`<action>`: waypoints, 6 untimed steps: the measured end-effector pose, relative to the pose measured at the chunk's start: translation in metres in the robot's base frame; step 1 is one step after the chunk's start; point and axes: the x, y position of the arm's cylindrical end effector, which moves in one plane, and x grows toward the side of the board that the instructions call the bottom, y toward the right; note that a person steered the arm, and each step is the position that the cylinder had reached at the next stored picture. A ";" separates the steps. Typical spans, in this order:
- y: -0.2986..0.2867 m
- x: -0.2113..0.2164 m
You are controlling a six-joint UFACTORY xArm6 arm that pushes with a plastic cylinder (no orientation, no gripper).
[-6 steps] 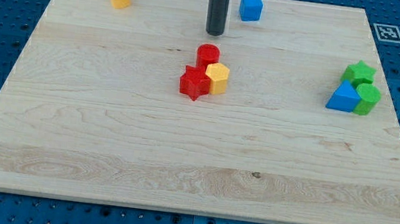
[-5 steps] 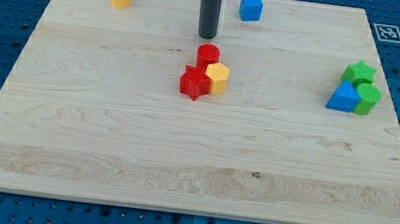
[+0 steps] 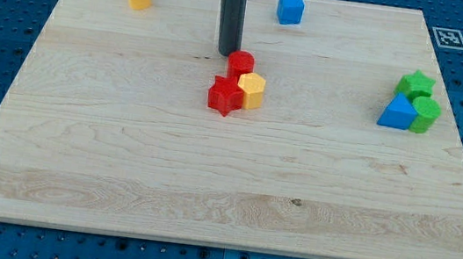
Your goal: Push the red circle into the hexagon
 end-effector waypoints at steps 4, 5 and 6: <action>0.000 0.044; 0.006 0.045; 0.014 0.045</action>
